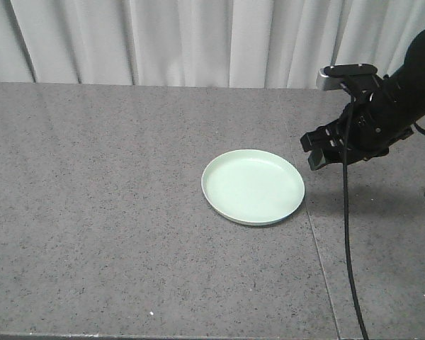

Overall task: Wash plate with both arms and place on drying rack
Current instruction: 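Move the right gripper toward the rim of the pale green plate, then close the right gripper on the plate rim nearest it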

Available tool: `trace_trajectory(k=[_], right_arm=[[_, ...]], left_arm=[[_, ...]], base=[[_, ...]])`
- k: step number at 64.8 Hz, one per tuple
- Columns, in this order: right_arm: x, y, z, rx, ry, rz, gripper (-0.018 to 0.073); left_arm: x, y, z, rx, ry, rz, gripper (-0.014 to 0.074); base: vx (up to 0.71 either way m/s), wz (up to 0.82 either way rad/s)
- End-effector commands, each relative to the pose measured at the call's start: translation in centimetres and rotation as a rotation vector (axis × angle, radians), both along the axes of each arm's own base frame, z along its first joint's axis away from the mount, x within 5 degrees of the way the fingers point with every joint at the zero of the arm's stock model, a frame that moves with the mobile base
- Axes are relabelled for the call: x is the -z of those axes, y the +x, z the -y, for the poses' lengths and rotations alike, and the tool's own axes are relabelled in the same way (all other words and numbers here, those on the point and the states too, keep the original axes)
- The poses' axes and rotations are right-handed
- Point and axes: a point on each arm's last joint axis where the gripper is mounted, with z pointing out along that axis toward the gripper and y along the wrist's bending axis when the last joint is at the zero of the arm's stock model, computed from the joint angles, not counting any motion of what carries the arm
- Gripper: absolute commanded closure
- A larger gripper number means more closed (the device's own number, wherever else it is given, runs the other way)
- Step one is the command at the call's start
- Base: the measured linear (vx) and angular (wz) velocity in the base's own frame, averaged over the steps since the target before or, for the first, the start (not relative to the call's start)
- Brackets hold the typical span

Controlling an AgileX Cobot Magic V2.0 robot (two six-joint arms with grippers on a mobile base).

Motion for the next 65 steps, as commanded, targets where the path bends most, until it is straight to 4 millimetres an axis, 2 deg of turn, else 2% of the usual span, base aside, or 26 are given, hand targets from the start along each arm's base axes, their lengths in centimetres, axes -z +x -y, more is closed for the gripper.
trace_trajectory(k=[1, 17, 29, 50, 65], right_arm=[[-2.2, 0.7, -0.4, 0.016, 0.055, 0.087, 0.0124], [-0.4, 3.1, -1.0, 0.020, 0.098, 0.062, 0.0130], [1.4, 4.6, -1.2, 0.030, 0.102, 0.046, 0.0168], [4.3, 5.9, -1.4, 0.044, 0.102, 0.008, 0.0185], [5.2, 6.4, -1.5, 0.049, 0.116, 0.000, 0.0205]], left_arm=[[-1.5, -0.4, 0.0, 0.002, 0.000, 0.115, 0.0603], [-1.5, -0.4, 0.0, 0.002, 0.000, 0.115, 0.0603], [-1.5, -0.4, 0.0, 0.002, 0.000, 0.115, 0.0603], [-1.5, -0.4, 0.0, 0.002, 0.000, 0.115, 0.0603], [-1.5, -0.4, 0.0, 0.002, 0.000, 0.115, 0.0603]], base=[[0.00, 0.00], [0.00, 0.00], [0.00, 0.00], [0.00, 0.00], [0.00, 0.00]])
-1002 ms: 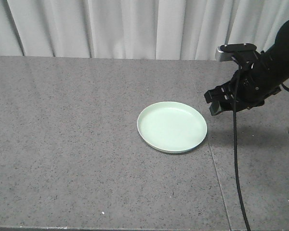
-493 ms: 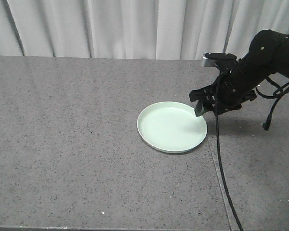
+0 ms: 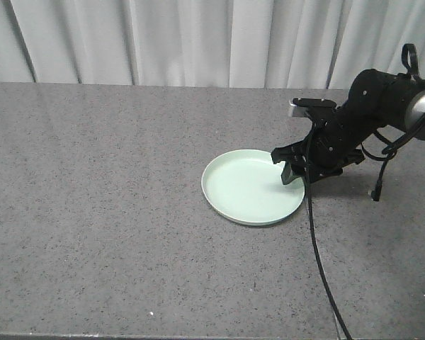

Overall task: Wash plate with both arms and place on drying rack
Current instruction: 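Close the right gripper on the plate rim nearest it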

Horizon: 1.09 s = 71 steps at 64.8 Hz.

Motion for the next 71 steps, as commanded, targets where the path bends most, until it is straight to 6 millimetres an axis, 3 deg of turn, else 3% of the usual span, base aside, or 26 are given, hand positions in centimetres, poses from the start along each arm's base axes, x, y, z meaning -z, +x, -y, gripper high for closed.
trace_trajectory(k=[1, 35, 53, 71], right_arm=[[-3.1, 0.2, -0.1, 0.007, 0.033, 0.110, 0.0209], [-2.3, 0.2, -0.1, -0.005, 0.032, 0.076, 0.0418], [-2.3, 0.2, -0.1, -0.004, 0.032, 0.074, 0.0572], [-3.5, -0.2, -0.1, -0.002, 0.040, 0.093, 0.0566]], left_arm=[[-1.5, -0.4, 0.0, 0.002, 0.000, 0.115, 0.0603], [-1.5, -0.4, 0.0, 0.002, 0.000, 0.115, 0.0603], [-1.5, -0.4, 0.0, 0.002, 0.000, 0.115, 0.0603], [-1.5, -0.4, 0.0, 0.002, 0.000, 0.115, 0.0603]], base=[[0.00, 0.00], [0.00, 0.00], [0.00, 0.00], [0.00, 0.00]])
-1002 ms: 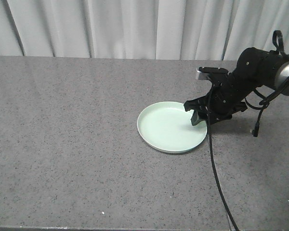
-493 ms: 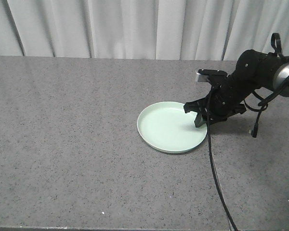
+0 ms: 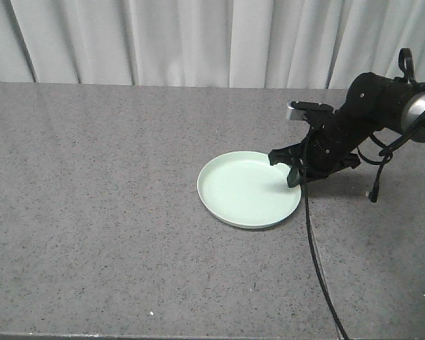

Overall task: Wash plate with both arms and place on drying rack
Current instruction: 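Close the right gripper on the plate rim nearest it, then lift the plate off the counter with the right gripper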

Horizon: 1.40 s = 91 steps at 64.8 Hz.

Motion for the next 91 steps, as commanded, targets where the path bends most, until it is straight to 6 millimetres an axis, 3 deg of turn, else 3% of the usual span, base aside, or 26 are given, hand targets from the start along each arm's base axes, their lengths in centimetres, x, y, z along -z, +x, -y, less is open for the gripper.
trace_trajectory(k=[1, 22, 57, 91], right_arm=[[-4.3, -0.4, 0.2, -0.006, 0.013, 0.113, 0.0566], [-7.3, -2.2, 0.1, -0.037, 0.034, 0.108, 0.0566], [-13.4, -6.6, -1.3, -0.086, 0.277, 0.149, 0.0565], [-14.1, -14.2, -5.6, -0.254, 0.308, 0.186, 0.0564]], left_arm=[[-1.5, -0.4, 0.0, 0.002, 0.000, 0.115, 0.0603], [-1.5, -0.4, 0.0, 0.002, 0.000, 0.115, 0.0603], [-1.5, -0.4, 0.0, 0.002, 0.000, 0.115, 0.0603], [-1.5, -0.4, 0.0, 0.002, 0.000, 0.115, 0.0603]], base=[[0.00, 0.00], [0.00, 0.00], [0.00, 0.00], [0.00, 0.00]])
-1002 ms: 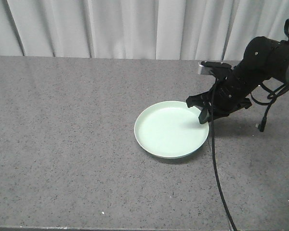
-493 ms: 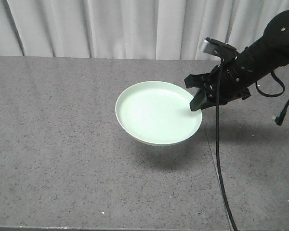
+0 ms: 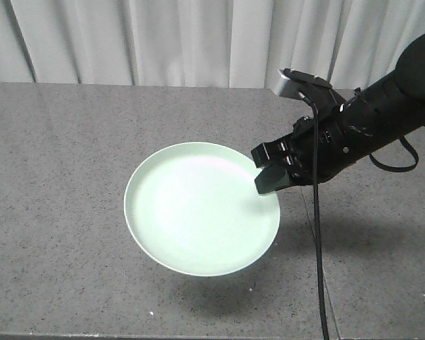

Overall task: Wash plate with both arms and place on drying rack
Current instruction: 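Lift the plate off the counter with the right gripper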

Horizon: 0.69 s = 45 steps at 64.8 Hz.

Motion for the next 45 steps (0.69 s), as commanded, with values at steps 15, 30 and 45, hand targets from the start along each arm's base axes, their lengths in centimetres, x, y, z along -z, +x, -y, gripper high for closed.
trace_trajectory(k=[15, 30, 45], right_arm=[[-3.1, -3.2, -0.1, -0.010, 0.063, 0.103, 0.0564], [-3.5, -4.0, 0.1, -0.024, 0.066, 0.102, 0.0564], [-3.5, -4.3, 0.0, -0.037, 0.067, 0.080, 0.0564]], left_arm=[[-1.5, -0.4, 0.0, 0.002, 0.000, 0.115, 0.0603], [-1.5, -0.4, 0.0, 0.002, 0.000, 0.115, 0.0603], [-1.5, -0.4, 0.0, 0.002, 0.000, 0.115, 0.0603]], base=[[0.00, 0.00], [0.00, 0.00], [0.00, 0.00]])
